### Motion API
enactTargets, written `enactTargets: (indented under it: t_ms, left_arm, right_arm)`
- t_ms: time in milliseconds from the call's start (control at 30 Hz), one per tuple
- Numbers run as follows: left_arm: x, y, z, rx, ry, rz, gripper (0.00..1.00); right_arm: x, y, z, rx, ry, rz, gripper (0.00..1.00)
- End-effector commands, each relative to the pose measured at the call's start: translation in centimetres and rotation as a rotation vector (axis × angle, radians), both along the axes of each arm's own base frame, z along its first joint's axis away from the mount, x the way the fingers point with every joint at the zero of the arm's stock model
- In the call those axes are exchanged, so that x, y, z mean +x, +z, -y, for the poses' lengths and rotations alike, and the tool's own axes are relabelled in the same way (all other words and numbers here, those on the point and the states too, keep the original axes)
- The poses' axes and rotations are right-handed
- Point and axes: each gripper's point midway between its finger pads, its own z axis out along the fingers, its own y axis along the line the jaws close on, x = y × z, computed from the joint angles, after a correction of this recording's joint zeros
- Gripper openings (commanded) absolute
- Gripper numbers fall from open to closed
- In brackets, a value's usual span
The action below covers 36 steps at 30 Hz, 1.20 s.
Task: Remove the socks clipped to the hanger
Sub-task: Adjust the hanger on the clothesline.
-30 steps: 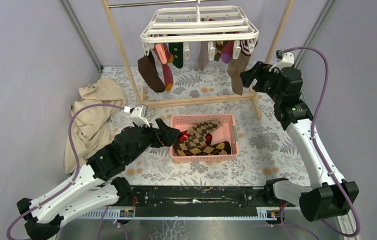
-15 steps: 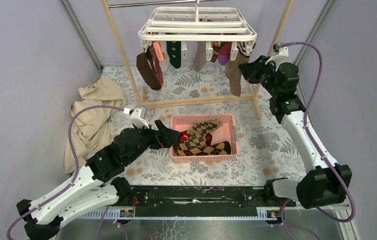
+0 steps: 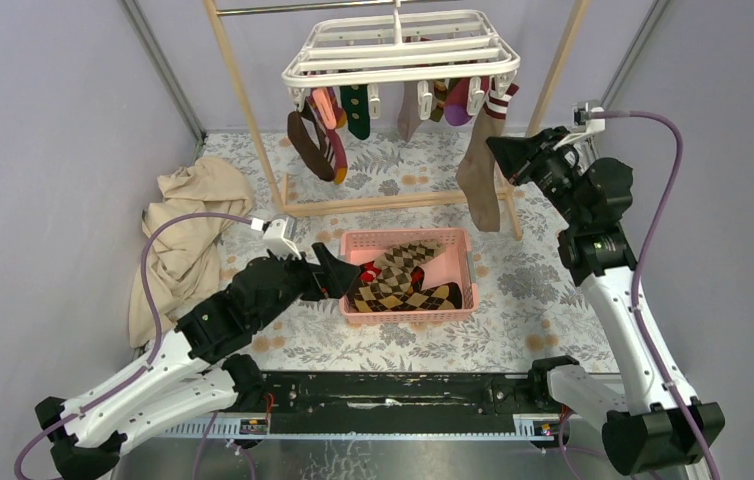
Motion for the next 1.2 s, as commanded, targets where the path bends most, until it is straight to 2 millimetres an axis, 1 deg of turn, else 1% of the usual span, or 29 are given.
enactTargets:
  t_ms: [0, 100, 200, 500, 767, 1000, 1100, 1133, 1167]
  left_arm:
    - [0.0, -0.3, 0.3, -0.011, -0.006, -0.006, 0.99]
    - [0.1, -0.5, 0.5, -0.009, -0.008, -0.008, 0.99]
    - [0.2, -0.5, 0.7, -0.008, -0.01, -0.01, 0.99]
    - [0.5, 0.0, 1.0, -0.008, -0.01, -0.002, 0.99]
    - [0.9, 2.0, 1.3, -0.009, -0.014, 0.033, 0.99]
    - [1.2, 2.5, 1.6, -0.014, -0.018, 0.037, 0.99]
    - [1.1, 2.5, 1.7, -0.014, -0.019, 0.037, 0.99]
    - [1.1, 2.5, 1.6, -0.015, -0.019, 0.038, 0.99]
    - [1.1, 2.6, 1.6, -0.016, -0.017, 0.04, 0.99]
  right_arm:
    - [-2.4, 2.7, -0.8, 0.013, 0.071, 0.095, 0.18]
    - [-3.6, 3.4, -1.8, 0.017, 0.135, 0.119, 0.17]
    - [-4.4, 3.8, -3.3, 0.003, 0.214, 0.131, 0.17]
    - [-6.4, 4.5, -9.0, -0.111, 0.383, 0.157, 0.17]
    - [-7.2, 4.7, -12.2, -0.212, 0.412, 0.152, 0.16]
    - [-7.7, 4.1, -15.1, -0.301, 0.426, 0.136, 0.16]
    - [-7.9, 3.9, -16.5, -0.331, 0.437, 0.138, 0.16]
    - [-7.9, 3.6, -17.2, -0.347, 0.442, 0.132, 0.16]
    - [-8.0, 3.8, -17.5, -0.355, 0.437, 0.139, 0.16]
